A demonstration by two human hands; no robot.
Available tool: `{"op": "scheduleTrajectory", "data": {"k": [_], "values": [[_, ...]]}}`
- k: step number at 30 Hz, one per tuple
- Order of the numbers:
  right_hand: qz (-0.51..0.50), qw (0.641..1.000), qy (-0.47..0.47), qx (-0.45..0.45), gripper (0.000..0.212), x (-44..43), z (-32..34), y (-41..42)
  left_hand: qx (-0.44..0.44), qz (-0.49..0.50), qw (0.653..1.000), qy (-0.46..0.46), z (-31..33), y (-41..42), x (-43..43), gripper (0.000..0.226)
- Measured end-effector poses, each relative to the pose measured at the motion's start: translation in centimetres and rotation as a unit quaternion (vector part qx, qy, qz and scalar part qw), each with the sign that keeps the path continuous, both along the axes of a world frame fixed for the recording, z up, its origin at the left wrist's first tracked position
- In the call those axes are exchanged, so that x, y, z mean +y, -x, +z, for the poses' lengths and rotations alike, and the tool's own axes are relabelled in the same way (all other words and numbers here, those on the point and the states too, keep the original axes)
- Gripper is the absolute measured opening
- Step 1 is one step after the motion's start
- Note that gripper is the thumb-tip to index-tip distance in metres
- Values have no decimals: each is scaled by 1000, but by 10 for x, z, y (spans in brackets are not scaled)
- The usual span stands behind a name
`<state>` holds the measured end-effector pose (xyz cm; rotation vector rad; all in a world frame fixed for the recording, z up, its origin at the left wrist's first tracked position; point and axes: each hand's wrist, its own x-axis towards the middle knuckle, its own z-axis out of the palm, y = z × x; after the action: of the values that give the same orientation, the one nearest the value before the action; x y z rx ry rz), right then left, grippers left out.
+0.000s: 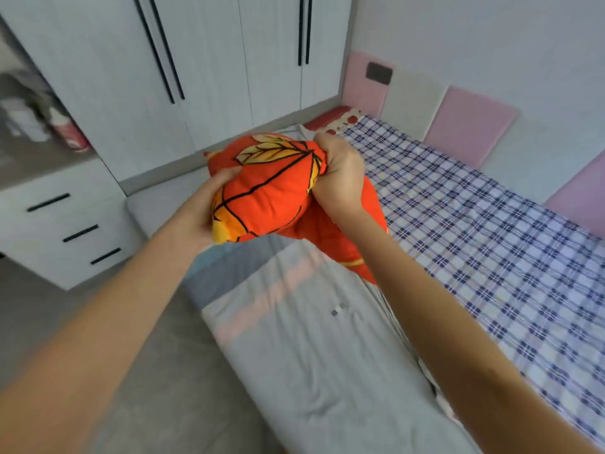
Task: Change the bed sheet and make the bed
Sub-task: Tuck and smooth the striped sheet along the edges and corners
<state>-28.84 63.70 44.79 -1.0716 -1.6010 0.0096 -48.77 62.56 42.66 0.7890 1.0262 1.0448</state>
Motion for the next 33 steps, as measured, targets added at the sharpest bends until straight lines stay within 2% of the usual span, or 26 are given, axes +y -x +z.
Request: {"op": "scheduleTrajectory", "data": {"k": [2, 4, 6, 8, 10, 11, 12, 14, 15, 16, 17, 20, 21, 22, 23, 24, 25, 26, 27, 28, 29, 30, 31, 33], "values": [[25, 998, 28, -53, 13, -3, -28, 14, 59, 41, 997, 33, -15, -1, -12, 23], [81, 989, 76, -102, 7, -12, -77, 20, 128, 86, 985, 83, -58, 9, -24, 40], [145, 969, 138, -142, 8, -36, -129, 25, 218, 94, 956, 174, -103, 23, -39, 66], [177, 941, 218, -186, 16, -68, -178, 28, 301, 52, 911, 276, -137, 30, -67, 68], [206, 889, 324, -250, 16, -94, -233, 25, 326, 16, 877, 354, -181, 28, -94, 62], [222, 839, 381, -320, 10, -108, -265, 20, 329, -3, 864, 381, -207, 23, -108, 58], [234, 774, 433, -399, 9, -125, -286, 15, 321, -1, 864, 387, -222, 16, -118, 53], [256, 664, 468, -524, 20, -157, -326, 6, 339, -16, 872, 354, -253, -1, -124, 56], [264, 632, 482, -546, 22, -167, -343, 2, 373, -45, 872, 314, -269, -11, -118, 63], [263, 623, 499, -543, 22, -175, -355, 0, 417, -78, 865, 267, -284, -20, -111, 69], [255, 633, 504, -529, 22, -175, -360, -3, 473, -117, 848, 207, -293, -27, -101, 71], [266, 635, 527, -498, 22, -154, -382, -15, 599, -231, 755, 137, -337, -54, -81, 84], [282, 612, 556, -487, 24, -145, -392, -22, 615, -274, 727, 139, -354, -62, -78, 96], [311, 567, 604, -467, 26, -135, -401, -31, 628, -312, 699, 136, -371, -69, -73, 111], [347, 506, 658, -436, 26, -124, -408, -42, 646, -353, 665, 122, -391, -74, -67, 126], [366, 441, 719, -393, 21, -108, -416, -55, 661, -394, 630, 103, -408, -76, -58, 138], [361, 400, 771, -339, 12, -99, -415, -68, 679, -426, 593, 72, -417, -74, -56, 147], [328, 429, 788, -296, 9, -74, -433, -80, 689, -448, 569, 33, -440, -70, -37, 153], [264, 506, 780, -257, 11, -63, -440, -89, 694, -468, 547, -5, -446, -64, -30, 155], [159, 623, 728, -236, 16, -35, -465, -91, 690, -477, 544, -37, -464, -57, -7, 154], [37, 715, 661, -223, 24, -20, -480, -90, 679, -484, 549, -51, -470, -52, 3, 153], [-47, 779, 586, -218, 33, 4, -504, -79, 672, -476, 565, -60, -485, -49, 20, 153], [-75, 808, 546, -211, 41, 27, -525, -60, 669, -474, 568, -68, -497, -49, 30, 153], [23, 822, 507, -258, 52, 73, -561, -10, 676, -471, 561, -81, -519, -54, 42, 153]]}}
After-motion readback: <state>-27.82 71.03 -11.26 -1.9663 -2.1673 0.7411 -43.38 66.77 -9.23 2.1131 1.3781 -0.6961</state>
